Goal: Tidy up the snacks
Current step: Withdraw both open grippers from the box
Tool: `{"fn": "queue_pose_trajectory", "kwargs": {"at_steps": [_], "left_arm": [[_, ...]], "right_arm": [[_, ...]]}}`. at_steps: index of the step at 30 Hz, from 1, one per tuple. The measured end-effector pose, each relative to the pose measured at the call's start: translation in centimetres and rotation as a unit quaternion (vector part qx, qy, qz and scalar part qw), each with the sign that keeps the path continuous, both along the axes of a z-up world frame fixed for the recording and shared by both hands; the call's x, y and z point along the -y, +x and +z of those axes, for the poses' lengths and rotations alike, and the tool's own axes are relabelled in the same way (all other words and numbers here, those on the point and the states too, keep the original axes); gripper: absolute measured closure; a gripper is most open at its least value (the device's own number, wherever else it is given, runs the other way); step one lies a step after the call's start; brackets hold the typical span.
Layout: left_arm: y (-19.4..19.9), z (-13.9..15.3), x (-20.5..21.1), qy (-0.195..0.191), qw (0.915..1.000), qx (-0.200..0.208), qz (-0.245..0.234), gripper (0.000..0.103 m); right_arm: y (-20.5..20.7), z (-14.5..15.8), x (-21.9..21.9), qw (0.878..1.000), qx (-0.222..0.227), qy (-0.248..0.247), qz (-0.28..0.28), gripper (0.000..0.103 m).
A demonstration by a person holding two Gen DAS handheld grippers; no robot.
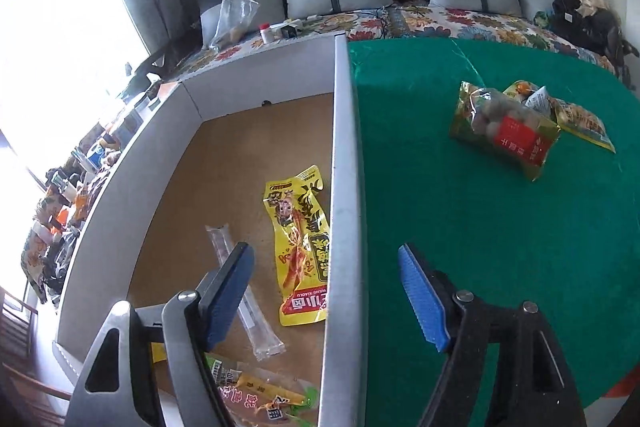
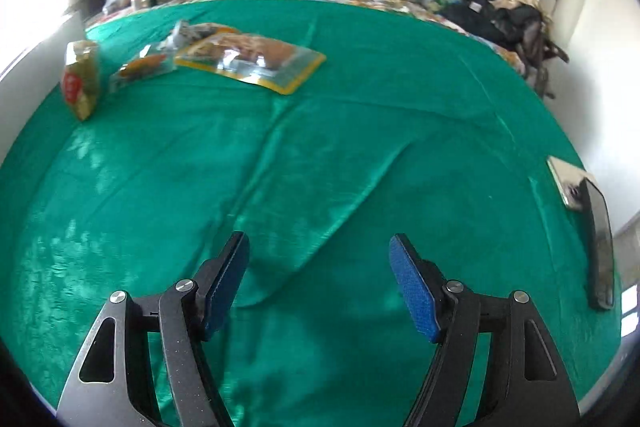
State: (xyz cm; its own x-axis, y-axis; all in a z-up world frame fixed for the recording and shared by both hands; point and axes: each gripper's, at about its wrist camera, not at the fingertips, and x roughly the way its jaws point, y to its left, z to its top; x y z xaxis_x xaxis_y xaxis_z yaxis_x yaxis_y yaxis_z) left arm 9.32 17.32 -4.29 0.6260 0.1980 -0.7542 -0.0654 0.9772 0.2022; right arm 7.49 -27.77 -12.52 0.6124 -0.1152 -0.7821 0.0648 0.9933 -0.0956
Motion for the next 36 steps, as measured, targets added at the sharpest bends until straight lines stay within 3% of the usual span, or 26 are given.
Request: {"fn": "queue_pose_trajectory", "kwargs": {"at_steps": [9,14,25,28,31,33,36], "left_arm": [[0.2,-0.9,0.5,0.006,0.9994,-0.031,-0.011,0.029],[0.2,-1.0,-0.1,-0.009,0.9992,-0.039,-0.003,0.029],[0.1,-1.1,0.9,0.010,0.9988,-0.046,-0.017,0.028],[-1.0,0.8,1.2,0.056,0.9980,0.014,0.026,0.027],[-3.2,3.6,2.9,0.097,0.9879,0.112,0.048,0.012],[-4.8,5.3,4.7,0.097,0.9810,0.165,0.032,0.002],[-6.1,6.3,7.8,0.078,0.9775,0.196,-0.013,0.000]], "right_arm": [[0.9,-0.1,1.7,0.998,0.007,0.045,-0.040,0.015],[0.1,-0.1,1.8,0.998,0.006,0.044,-0.041,0.013],[0.2,-0.1,1.8,0.998,0.006,0.044,-0.041,0.013],[0.2,-0.1,1.8,0.998,0.007,0.044,-0.041,0.013],[0.1,-0.2,1.8,0.998,0.007,0.044,-0.041,0.013],[0.1,-0.2,1.8,0.998,0.007,0.044,-0.041,0.013],[0.1,-0.1,1.8,0.998,0.007,0.044,-0.041,0.013]]}}
